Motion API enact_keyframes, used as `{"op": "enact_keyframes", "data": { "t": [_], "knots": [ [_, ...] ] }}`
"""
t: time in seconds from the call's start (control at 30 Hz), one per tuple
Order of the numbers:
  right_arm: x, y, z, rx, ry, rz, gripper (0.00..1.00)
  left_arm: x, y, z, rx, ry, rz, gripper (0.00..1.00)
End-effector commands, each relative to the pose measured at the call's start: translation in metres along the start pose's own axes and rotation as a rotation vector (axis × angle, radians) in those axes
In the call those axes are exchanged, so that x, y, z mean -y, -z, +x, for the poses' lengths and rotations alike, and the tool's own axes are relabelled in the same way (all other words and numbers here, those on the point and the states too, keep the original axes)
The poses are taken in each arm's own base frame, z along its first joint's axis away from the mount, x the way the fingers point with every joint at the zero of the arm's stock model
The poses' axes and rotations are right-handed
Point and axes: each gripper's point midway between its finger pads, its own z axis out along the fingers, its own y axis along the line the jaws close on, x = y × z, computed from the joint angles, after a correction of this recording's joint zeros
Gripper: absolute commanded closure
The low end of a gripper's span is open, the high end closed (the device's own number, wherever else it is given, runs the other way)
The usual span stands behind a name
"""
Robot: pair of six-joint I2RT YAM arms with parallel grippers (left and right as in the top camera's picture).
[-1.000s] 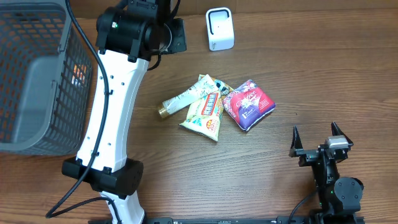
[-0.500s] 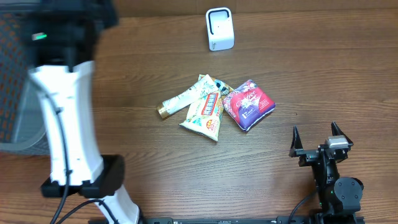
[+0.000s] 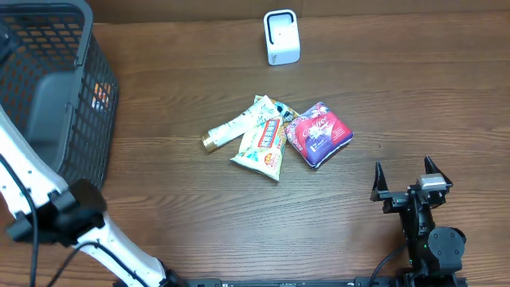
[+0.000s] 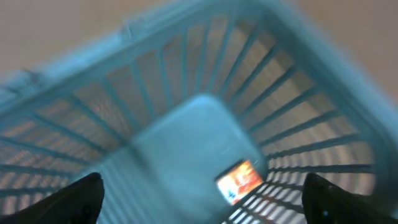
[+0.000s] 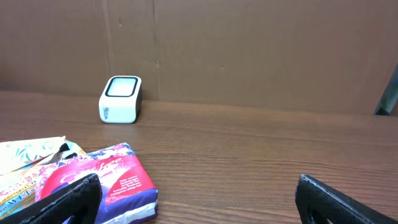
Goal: Scan the item barcode
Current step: 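Reach the left gripper back into the basket toward the orange pack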
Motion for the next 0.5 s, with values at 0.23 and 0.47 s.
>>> {"op": "enact_keyframes", "data": {
  "t": [0.23,0.47],
  "knots": [
    [0.001,0.000,0.002,0.003,0.004,0.006,0.00,0.019,-0.123,0.096,-0.388,-0.151,0.044,0.11],
    [0.001,0.000,0.002,0.003,0.004,0.006,0.00,0.034,-0.158,0.142,-0.512,-0.270,0.057,0.16]
  ]
}}
